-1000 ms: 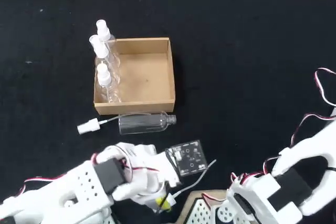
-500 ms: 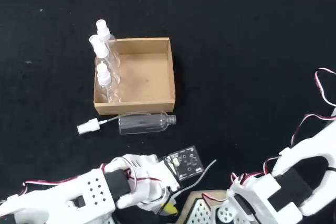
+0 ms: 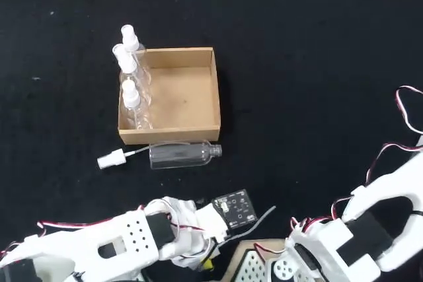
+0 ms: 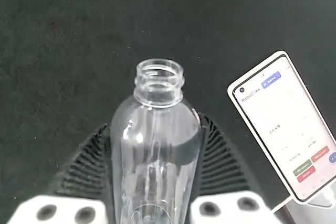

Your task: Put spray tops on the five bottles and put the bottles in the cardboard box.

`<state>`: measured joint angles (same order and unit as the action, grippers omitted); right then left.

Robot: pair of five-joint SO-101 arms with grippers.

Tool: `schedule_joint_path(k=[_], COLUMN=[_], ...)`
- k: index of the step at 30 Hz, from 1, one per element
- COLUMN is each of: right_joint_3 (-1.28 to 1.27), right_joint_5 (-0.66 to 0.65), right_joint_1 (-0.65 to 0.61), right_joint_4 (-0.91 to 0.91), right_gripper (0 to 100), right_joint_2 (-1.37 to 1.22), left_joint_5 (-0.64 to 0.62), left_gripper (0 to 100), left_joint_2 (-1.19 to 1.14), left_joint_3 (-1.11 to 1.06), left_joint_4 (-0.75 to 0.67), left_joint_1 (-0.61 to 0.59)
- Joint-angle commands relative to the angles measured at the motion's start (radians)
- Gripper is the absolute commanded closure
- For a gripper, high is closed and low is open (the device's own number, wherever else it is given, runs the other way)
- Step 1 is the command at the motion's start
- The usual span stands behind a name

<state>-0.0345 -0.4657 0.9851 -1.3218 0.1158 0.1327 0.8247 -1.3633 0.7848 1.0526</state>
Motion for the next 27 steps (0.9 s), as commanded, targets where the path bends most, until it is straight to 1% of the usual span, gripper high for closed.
schedule_joint_path(k=[1, 3, 6, 8, 14, 18, 21, 24, 27], right_joint_3=[0.010, 0.008, -0.015, -0.027, -0.033, -0.028, -0.015, 0.015, 0.065], right_joint_5=[-0.006, -0.006, -0.006, -0.006, -0.003, 0.003, 0.003, 0.005, 0.048], right_joint_1=[-0.014, -0.014, -0.014, -0.026, -0.115, -0.192, -0.252, -0.313, -0.370], right_joint_4=[0.020, 0.020, 0.025, 0.025, 0.015, -0.026, -0.077, -0.120, -0.167], right_gripper=[98.4, 98.4, 98.4, 98.4, 98.4, 98.6, 98.6, 98.6, 98.7], right_joint_2=[0.065, 0.065, 0.065, 0.065, 0.065, 0.073, 0.076, 0.076, 0.076], left_joint_5=[-0.002, 0.002, 0.005, 0.046, 0.282, 0.427, 0.552, 0.683, 0.761], left_gripper=[90, 97, 96, 97, 97, 97, 97, 97, 97], left_joint_2=[0.002, 0.003, 0.003, 0.003, 0.003, 0.003, 0.003, 0.003, 0.003], left_joint_3=[0.042, 0.053, 0.099, 0.156, 0.410, 0.559, 0.621, 0.653, 0.657], left_joint_4=[-0.006, 0.008, 0.086, 0.186, 0.563, 0.761, 0.862, 0.951, 0.976], left_joint_1=[0.021, 0.007, -0.062, -0.131, -0.372, -0.565, -0.680, -0.745, -0.799])
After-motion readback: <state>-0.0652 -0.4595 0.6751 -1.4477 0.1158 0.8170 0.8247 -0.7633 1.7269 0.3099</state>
